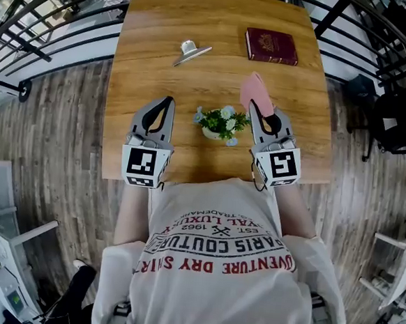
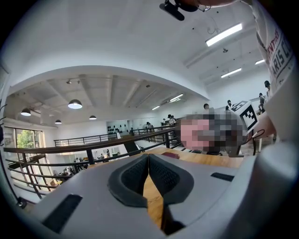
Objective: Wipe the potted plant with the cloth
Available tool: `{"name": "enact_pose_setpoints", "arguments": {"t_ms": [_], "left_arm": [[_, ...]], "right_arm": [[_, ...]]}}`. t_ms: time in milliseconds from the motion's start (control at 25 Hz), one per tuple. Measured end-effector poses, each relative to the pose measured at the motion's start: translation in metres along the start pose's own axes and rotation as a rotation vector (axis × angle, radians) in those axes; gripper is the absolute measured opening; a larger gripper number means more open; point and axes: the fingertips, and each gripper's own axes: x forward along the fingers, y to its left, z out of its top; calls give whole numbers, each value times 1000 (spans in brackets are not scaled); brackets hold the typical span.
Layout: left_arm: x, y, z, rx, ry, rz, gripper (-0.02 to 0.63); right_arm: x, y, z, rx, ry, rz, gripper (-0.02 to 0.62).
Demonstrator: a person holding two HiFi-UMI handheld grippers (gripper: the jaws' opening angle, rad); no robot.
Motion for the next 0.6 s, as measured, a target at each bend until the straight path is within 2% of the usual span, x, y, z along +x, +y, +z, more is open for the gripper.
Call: {"name": "enact_pose_setpoints", "arguments": {"t_ms": [600], "left_arm": [[7,-4,-4,-32,22,-22,18]], "right_arm": [[-2,-2,-7,22,-5,20,38]]}}
